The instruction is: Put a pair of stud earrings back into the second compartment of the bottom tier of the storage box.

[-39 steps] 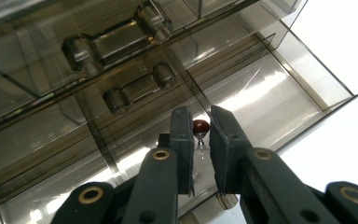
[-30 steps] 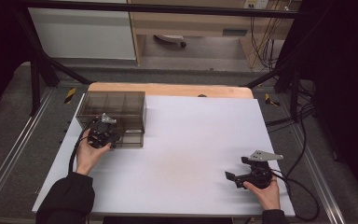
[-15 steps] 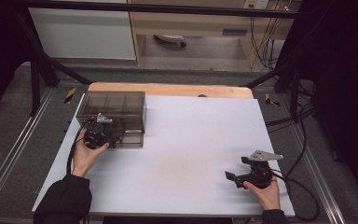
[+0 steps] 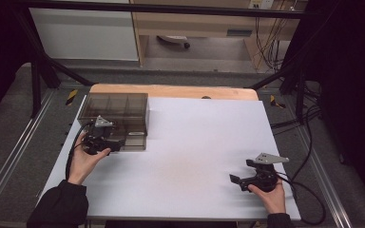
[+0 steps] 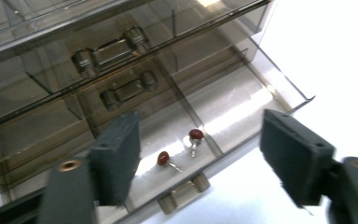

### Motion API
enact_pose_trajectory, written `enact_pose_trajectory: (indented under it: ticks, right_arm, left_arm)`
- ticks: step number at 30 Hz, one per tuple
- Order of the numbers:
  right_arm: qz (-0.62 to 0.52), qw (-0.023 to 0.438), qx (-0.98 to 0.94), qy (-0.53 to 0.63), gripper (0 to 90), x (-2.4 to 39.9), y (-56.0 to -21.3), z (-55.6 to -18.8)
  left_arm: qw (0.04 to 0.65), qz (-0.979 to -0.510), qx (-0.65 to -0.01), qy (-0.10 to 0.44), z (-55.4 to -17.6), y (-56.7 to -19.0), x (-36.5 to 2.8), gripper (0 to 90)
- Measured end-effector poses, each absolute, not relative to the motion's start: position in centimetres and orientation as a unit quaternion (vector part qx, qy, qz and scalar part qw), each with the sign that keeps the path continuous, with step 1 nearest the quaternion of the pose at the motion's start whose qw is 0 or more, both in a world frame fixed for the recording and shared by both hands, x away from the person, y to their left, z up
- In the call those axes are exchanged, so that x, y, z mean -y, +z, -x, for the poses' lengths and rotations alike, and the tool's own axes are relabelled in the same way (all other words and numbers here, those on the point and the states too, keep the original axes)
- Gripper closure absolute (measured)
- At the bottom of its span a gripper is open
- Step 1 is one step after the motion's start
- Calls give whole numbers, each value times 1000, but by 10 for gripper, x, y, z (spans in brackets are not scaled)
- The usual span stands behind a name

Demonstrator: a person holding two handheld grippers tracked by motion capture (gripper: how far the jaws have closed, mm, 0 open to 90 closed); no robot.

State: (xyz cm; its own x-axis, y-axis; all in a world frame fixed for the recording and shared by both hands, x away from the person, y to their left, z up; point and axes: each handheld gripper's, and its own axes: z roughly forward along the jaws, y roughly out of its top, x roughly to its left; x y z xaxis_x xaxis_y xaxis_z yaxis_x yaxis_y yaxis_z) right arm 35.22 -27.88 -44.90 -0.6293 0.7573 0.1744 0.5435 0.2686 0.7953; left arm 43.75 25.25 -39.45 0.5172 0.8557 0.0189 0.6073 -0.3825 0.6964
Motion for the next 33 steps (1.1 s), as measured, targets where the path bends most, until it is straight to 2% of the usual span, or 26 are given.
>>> enact_pose_trajectory:
  ticks: [7, 12, 33]
  right_arm:
    - [-414, 120, -787, 442, 8, 279, -448, -352]
    - [-415, 119, -786, 443, 8, 279, -448, -352]
    - [-413, 118, -787, 442, 7, 279, -449, -352]
  left_arm:
    - [339, -812, -437, 188, -426, -395, -247, 164]
    - [357, -811, -425, 184, -416, -395, -246, 134]
    - [388, -808, -406, 176, -377, -424, -266, 108]
